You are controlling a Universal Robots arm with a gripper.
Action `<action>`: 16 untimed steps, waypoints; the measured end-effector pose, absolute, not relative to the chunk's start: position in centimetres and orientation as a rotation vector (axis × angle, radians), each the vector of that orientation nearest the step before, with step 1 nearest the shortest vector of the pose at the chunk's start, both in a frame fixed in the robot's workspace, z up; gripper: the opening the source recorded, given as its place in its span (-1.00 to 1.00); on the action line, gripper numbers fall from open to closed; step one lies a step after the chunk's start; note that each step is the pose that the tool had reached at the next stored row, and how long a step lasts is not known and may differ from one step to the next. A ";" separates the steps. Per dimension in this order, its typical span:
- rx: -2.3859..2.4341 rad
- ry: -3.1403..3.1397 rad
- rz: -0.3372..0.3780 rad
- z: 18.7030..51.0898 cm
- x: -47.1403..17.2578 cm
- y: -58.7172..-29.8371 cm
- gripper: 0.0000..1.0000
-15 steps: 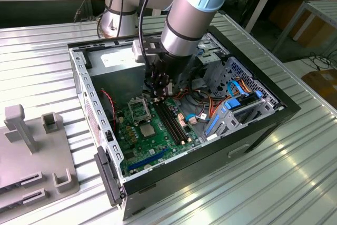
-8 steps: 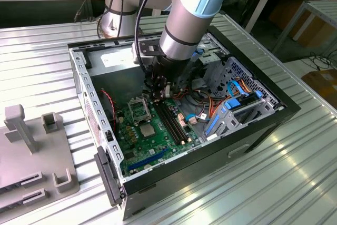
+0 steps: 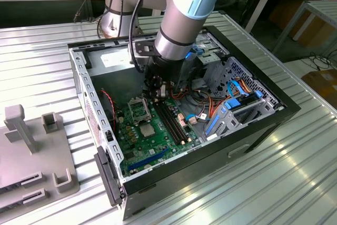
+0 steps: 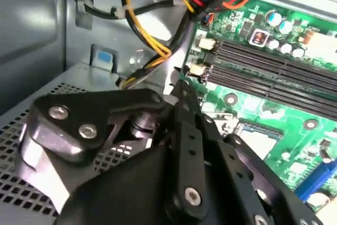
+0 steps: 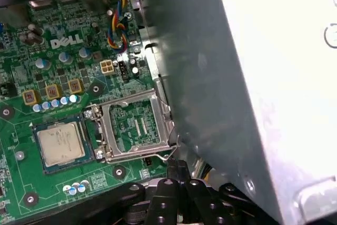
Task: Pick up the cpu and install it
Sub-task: 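Close the cpu cover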
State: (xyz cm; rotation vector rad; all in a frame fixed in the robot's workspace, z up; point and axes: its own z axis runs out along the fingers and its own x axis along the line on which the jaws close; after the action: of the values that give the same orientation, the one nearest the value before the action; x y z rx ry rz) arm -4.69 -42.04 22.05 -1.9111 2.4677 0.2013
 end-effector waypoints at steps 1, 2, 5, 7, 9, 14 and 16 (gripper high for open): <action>-1.911 2.467 0.200 22.1 -4.7 -42.0 -0.79; -1.911 2.467 0.200 22.3 -4.7 -42.0 -0.79; -1.910 2.466 0.199 23.4 -4.8 -42.0 -0.79; -1.909 2.465 0.197 23.5 -4.8 -42.0 -0.79; -1.901 2.469 0.194 23.5 -4.8 -42.0 -0.79; -1.888 2.497 0.167 23.4 -4.8 -42.3 -0.79; -1.882 2.494 0.176 23.3 -4.8 -42.4 -0.79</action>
State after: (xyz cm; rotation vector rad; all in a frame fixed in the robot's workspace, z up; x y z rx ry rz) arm -4.85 -42.41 23.33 -1.8818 2.4942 0.1765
